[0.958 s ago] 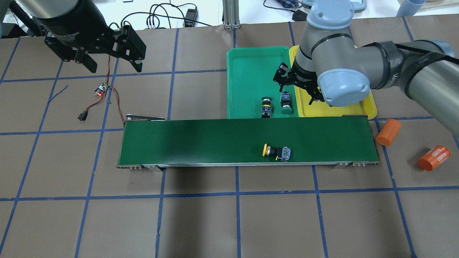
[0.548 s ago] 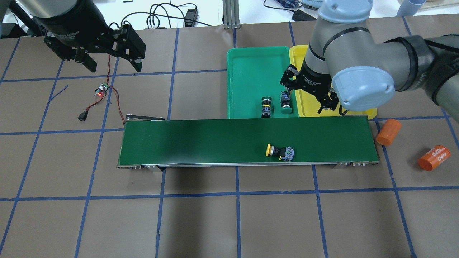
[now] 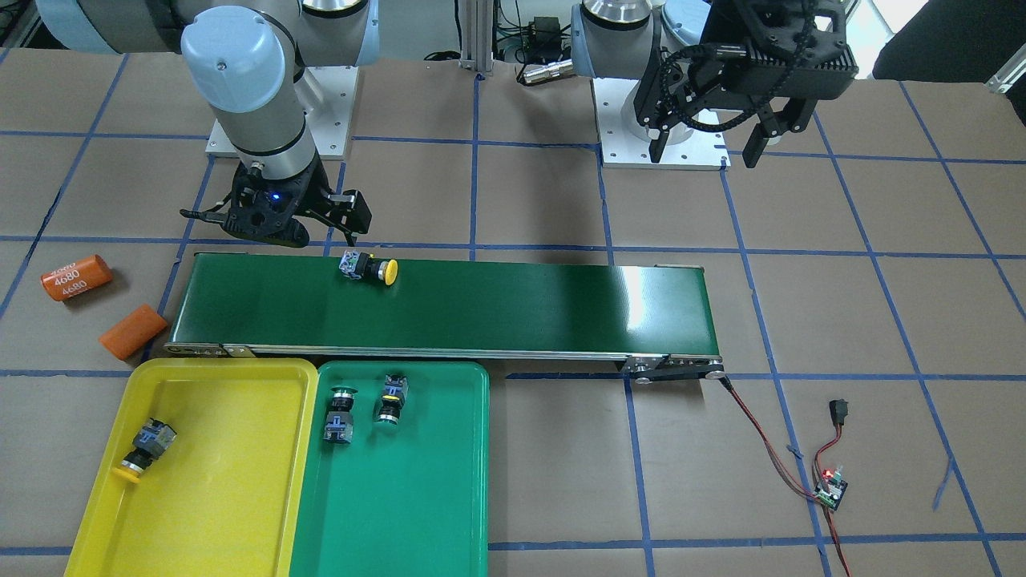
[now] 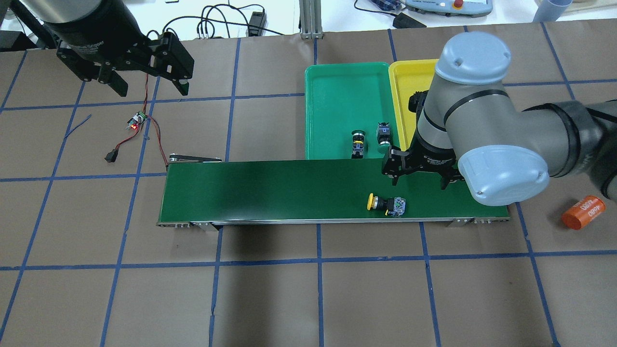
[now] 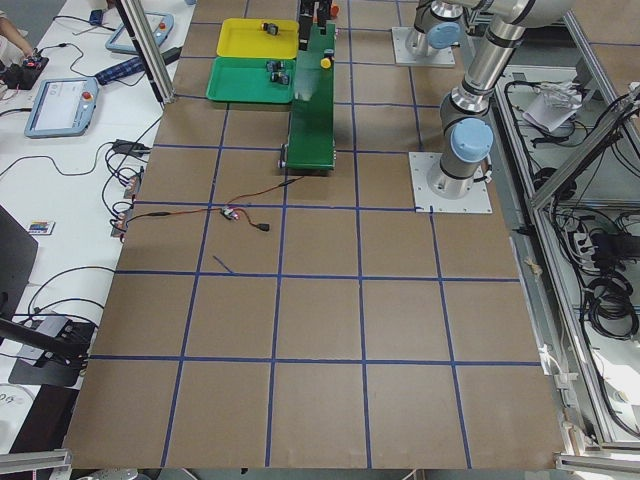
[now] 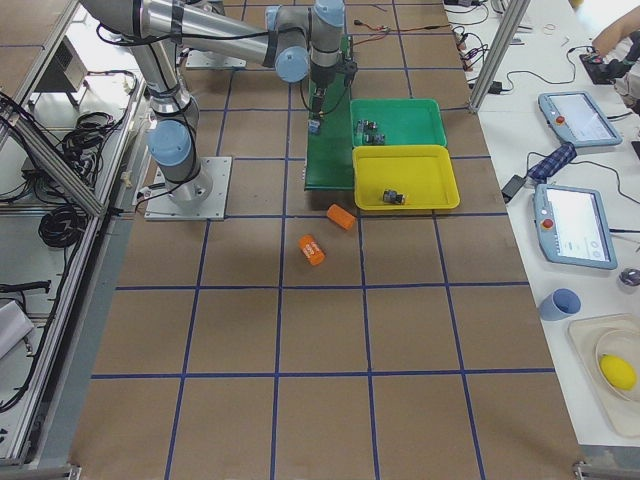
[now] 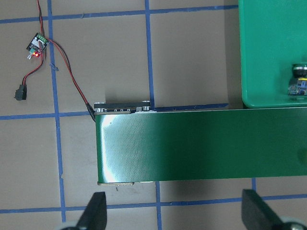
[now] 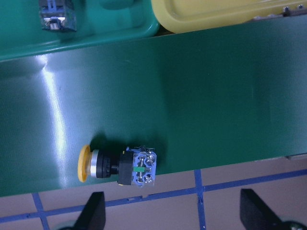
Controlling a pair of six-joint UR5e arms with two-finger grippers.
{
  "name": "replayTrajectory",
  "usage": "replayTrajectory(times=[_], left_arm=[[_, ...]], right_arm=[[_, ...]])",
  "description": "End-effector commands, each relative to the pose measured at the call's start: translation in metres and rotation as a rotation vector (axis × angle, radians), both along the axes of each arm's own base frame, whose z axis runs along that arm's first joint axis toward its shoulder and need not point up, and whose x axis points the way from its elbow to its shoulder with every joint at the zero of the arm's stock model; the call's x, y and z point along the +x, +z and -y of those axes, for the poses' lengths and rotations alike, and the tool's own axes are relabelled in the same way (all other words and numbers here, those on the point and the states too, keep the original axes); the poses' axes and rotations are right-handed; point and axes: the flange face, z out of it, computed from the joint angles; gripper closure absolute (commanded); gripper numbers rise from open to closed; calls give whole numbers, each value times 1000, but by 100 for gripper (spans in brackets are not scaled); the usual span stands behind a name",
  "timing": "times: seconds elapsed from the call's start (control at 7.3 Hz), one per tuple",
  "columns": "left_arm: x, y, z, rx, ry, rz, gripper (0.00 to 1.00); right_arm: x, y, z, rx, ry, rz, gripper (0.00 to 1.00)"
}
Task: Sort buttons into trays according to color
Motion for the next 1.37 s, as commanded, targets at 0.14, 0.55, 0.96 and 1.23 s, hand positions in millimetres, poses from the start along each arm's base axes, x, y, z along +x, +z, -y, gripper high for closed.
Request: replayTrajectory(times=[0.14, 0.55, 0.96, 1.23], left_arm=[[1, 1, 0, -3, 2, -2, 0], [0, 1, 0, -3, 0, -3, 0], [2, 5, 2, -10, 4, -2, 0], [2, 4, 1, -7, 4, 1, 0]], right_arm=[[-9, -15, -4, 34, 400, 1, 0], [-8, -43, 16, 23, 649, 29, 0], [-17, -65, 7, 70, 708, 57, 0], [-39, -68, 13, 61, 733, 67, 0]])
